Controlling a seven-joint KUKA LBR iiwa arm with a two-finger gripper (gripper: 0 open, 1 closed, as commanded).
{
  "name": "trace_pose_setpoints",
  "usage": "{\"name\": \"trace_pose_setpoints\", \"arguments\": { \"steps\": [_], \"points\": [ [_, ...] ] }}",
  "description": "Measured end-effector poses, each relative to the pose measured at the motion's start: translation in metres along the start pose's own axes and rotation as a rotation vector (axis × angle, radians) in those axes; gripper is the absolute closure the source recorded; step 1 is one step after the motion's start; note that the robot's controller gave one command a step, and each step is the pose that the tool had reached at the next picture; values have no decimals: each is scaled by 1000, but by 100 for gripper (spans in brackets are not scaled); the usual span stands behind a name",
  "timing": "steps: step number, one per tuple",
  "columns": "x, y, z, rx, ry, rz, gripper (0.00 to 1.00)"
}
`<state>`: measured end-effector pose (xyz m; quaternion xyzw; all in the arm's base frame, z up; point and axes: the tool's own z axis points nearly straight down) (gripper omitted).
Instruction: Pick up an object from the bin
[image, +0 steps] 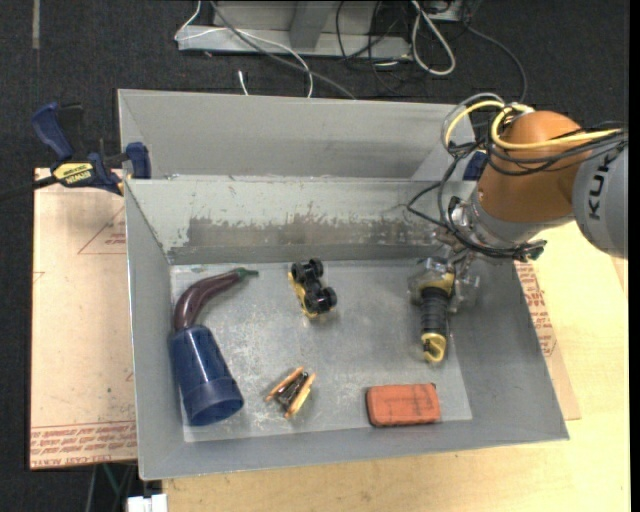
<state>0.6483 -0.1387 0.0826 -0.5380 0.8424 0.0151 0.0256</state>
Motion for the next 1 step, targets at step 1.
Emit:
{"name": "trace_pose_setpoints", "arguments": {
  "steps": [1],
  "points": [
    [0,0,0,0,0,0,100]
  ]
}}
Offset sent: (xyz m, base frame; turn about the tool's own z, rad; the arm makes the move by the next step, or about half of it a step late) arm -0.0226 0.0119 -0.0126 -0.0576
